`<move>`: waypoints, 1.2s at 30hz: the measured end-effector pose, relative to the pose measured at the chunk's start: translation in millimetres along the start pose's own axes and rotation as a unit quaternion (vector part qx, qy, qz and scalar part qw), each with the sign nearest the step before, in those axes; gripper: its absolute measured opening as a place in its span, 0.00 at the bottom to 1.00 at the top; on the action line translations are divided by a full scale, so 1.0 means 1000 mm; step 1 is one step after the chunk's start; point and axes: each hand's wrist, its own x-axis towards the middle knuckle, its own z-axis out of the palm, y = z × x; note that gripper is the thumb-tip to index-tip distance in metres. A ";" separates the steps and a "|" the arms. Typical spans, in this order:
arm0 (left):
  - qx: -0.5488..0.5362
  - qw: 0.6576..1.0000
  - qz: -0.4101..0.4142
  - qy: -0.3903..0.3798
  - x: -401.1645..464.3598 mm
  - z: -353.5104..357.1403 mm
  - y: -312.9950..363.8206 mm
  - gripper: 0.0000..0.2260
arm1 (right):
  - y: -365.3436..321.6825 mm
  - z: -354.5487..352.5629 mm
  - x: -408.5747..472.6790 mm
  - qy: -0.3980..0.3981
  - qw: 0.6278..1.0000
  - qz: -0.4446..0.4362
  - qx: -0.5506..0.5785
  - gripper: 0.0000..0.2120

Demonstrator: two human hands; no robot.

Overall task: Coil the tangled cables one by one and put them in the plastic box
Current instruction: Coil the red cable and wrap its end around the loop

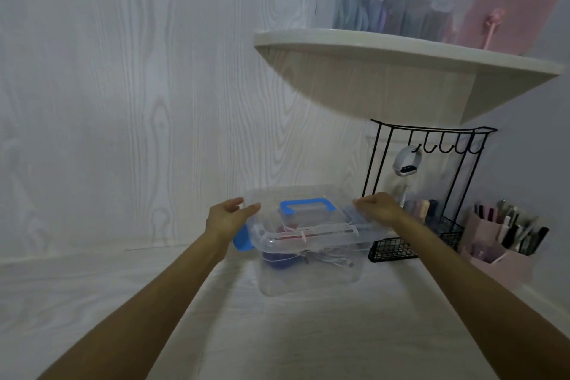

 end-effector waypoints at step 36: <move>0.221 0.975 -0.024 0.010 -0.021 0.011 0.016 0.11 | 0.003 0.018 -0.044 0.096 0.993 -0.071 -0.005 0.12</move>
